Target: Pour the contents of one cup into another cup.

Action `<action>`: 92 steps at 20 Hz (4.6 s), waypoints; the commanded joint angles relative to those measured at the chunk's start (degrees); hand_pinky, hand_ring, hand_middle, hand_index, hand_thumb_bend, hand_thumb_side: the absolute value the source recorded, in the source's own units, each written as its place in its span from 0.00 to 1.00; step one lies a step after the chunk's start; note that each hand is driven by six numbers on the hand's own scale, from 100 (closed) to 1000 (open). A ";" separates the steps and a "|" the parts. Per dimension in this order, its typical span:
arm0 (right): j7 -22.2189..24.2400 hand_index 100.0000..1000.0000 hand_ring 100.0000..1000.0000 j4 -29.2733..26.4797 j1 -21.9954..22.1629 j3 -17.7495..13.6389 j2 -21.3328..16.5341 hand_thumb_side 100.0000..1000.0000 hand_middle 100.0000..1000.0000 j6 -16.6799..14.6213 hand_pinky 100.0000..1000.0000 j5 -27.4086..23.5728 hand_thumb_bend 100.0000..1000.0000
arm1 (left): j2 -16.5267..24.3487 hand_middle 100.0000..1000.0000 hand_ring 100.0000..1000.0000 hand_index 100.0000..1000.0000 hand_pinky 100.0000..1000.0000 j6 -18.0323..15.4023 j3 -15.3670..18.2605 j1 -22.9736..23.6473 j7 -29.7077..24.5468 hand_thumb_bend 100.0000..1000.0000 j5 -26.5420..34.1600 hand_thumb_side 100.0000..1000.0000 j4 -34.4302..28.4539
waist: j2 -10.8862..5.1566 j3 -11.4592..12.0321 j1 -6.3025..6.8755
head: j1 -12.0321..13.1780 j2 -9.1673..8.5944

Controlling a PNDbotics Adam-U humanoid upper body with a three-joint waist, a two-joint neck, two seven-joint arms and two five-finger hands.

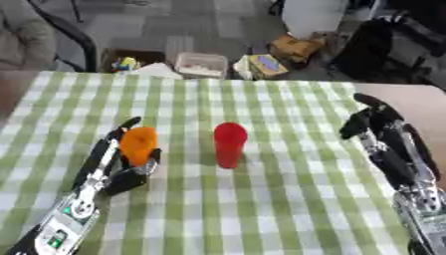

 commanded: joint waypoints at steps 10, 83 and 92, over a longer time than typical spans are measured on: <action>0.35 0.86 0.47 3.30 -1.44 0.26 -1.52 0.49 0.43 -0.05 0.44 0.32 0.31 | 4.50 0.34 0.70 0.92 0.10 2.43 -0.39 3.90 1.02 0.00 7.79 0.41 -18.22 | -2.28 1.76 0.40 | -1.57 0.11; -1.75 0.90 0.48 38.77 -20.76 5.99 2.31 0.28 0.45 -15.66 0.46 30.03 0.59 | 1.97 0.34 0.71 0.91 0.11 11.24 -6.34 5.65 -12.23 0.00 15.35 0.39 -43.91 | -2.40 12.69 5.35 | -6.57 0.44; -1.85 0.82 0.38 38.97 -20.98 6.24 3.12 0.20 0.30 -15.57 0.40 29.99 0.39 | 1.96 0.34 0.71 0.92 0.11 11.28 -6.43 5.69 -12.41 0.00 15.44 0.39 -43.84 | -2.51 12.63 5.31 | -6.64 0.47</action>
